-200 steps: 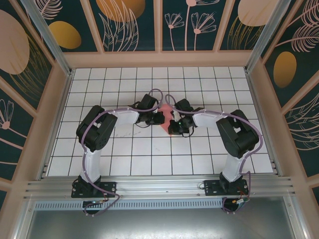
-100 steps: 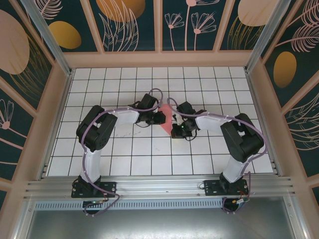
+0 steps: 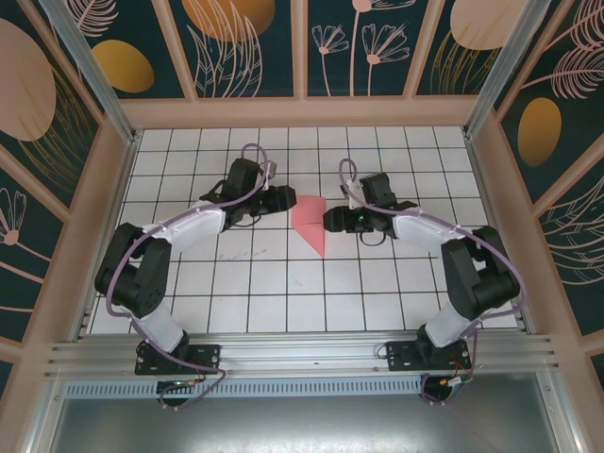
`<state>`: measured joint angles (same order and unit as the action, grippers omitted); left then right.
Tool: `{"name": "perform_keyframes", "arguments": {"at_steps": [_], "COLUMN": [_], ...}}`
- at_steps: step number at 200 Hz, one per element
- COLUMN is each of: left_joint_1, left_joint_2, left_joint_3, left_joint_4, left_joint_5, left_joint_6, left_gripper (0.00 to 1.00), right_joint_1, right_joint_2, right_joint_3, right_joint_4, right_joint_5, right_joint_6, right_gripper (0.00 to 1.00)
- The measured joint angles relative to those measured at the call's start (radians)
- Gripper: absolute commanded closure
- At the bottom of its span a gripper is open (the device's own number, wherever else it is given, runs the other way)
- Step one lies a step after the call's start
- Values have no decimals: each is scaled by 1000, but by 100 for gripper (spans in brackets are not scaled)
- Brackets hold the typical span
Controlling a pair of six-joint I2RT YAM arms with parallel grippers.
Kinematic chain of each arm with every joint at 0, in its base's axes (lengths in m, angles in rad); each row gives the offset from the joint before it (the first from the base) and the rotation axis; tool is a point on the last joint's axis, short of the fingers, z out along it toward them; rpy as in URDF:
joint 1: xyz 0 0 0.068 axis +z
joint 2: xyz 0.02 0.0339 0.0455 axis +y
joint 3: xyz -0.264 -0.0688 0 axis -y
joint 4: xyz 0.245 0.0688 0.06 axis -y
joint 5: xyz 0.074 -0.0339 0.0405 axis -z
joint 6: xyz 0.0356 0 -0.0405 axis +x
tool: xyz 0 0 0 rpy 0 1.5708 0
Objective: Fold a paper plane with a square sheet of paper (fold left side to right side)
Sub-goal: Fourth fold the wing at the center of the table.
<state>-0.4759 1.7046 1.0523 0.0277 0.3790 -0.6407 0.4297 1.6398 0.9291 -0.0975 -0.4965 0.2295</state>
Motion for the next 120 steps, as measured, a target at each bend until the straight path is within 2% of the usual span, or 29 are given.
{"name": "perform_keyframes", "arguments": {"at_steps": [21,34,53,82,94,120], "left_joint_1": [-1,-3,-3,-3,-3,-3], "left_joint_2": [14,33,65,109,127,153], "left_joint_3": [-53,-63,-64,-64,-63,-63], "left_joint_4": [-1,0,22,50,56,70], "left_joint_5": [2,8,18,51,64,83], "left_joint_6": [-24,-38,-53,-70,-75,-87], "left_gripper": [45,45,44,45,45,45], "right_joint_1": [11,16,24,26,26,26], "right_joint_2": [79,112,153,176,177,177], "right_joint_3": [34,44,56,65,67,69], "right_joint_4": [18,25,34,47,45,46], "right_joint_5": [-7,-10,-10,-10,-9,-2], "right_joint_6": [-15,-16,-19,-26,-23,-34], "right_gripper": [40,43,55,89,100,100]}}
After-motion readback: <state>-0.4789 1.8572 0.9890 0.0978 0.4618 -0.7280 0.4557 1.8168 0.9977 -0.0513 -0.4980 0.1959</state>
